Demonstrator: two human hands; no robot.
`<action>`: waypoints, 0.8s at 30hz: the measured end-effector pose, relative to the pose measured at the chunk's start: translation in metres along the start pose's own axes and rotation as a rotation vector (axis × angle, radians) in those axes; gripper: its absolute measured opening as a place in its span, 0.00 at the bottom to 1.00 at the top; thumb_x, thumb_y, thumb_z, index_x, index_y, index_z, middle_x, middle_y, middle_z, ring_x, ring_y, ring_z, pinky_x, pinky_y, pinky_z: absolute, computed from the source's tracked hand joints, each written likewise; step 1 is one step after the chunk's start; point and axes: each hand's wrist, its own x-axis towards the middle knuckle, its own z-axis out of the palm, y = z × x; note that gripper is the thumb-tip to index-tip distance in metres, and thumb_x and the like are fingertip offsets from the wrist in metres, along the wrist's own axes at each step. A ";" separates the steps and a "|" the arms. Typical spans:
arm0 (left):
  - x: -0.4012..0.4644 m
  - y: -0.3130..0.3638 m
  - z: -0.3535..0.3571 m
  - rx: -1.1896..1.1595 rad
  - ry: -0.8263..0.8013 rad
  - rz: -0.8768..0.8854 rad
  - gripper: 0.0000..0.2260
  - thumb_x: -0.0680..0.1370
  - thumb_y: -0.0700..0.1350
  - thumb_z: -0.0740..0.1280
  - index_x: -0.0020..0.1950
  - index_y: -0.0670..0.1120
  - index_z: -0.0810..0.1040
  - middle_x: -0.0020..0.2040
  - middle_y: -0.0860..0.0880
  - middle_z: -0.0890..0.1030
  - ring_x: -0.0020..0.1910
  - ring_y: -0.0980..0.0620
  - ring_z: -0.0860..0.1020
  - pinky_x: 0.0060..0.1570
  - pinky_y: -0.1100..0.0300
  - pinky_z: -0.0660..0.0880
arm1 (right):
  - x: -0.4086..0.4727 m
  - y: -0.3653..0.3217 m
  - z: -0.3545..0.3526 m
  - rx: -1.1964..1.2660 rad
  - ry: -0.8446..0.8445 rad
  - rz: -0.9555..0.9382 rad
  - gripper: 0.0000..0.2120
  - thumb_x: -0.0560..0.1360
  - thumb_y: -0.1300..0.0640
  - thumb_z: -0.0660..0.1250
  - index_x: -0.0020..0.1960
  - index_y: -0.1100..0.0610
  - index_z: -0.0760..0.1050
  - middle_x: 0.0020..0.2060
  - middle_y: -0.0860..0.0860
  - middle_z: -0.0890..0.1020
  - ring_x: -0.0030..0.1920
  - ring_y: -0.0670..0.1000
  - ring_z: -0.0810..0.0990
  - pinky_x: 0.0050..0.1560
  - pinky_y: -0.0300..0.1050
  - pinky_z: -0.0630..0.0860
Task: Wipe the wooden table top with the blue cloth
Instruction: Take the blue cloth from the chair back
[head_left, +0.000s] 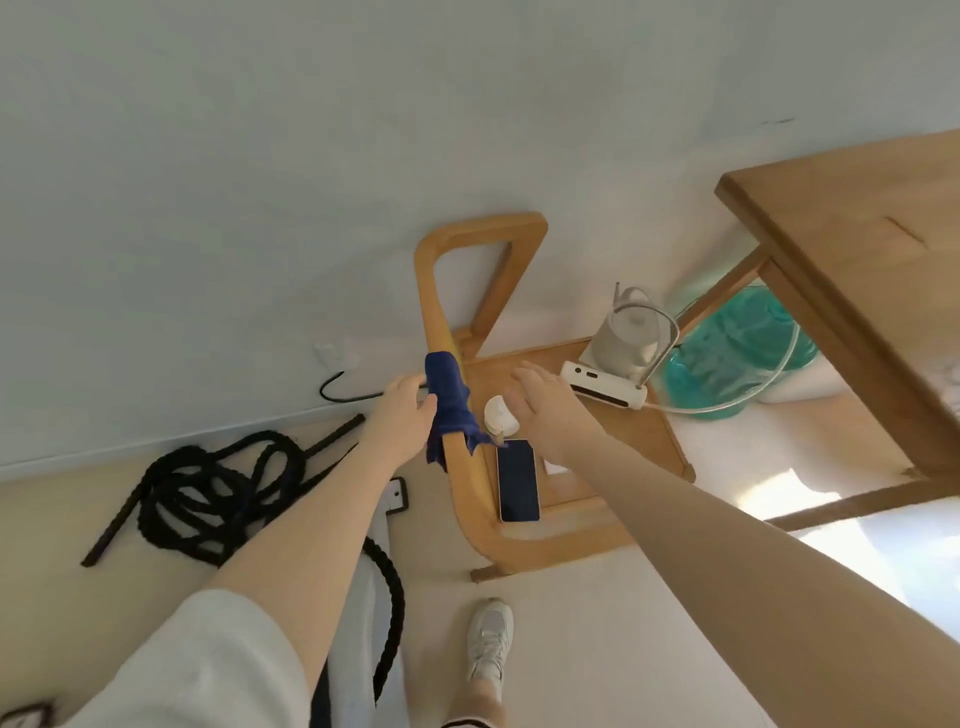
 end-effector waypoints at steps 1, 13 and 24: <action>0.021 -0.001 0.000 -0.013 -0.014 -0.026 0.20 0.82 0.45 0.54 0.74 0.43 0.60 0.74 0.43 0.62 0.70 0.46 0.66 0.65 0.54 0.64 | 0.019 -0.001 0.000 0.011 -0.022 -0.015 0.21 0.82 0.55 0.51 0.73 0.60 0.58 0.74 0.54 0.60 0.74 0.53 0.55 0.69 0.42 0.50; 0.123 -0.006 0.020 0.290 -0.103 -0.108 0.18 0.79 0.48 0.61 0.67 0.44 0.66 0.60 0.41 0.76 0.57 0.42 0.76 0.57 0.49 0.74 | 0.128 0.028 0.022 0.122 -0.198 0.008 0.21 0.80 0.60 0.54 0.72 0.60 0.60 0.72 0.55 0.64 0.71 0.55 0.62 0.68 0.44 0.57; 0.103 0.208 -0.013 -0.218 -0.398 0.401 0.05 0.77 0.42 0.65 0.45 0.49 0.79 0.42 0.51 0.82 0.45 0.54 0.79 0.48 0.56 0.75 | 0.056 0.052 -0.151 0.573 0.137 -0.036 0.26 0.75 0.61 0.64 0.71 0.53 0.62 0.61 0.47 0.74 0.61 0.44 0.71 0.58 0.34 0.66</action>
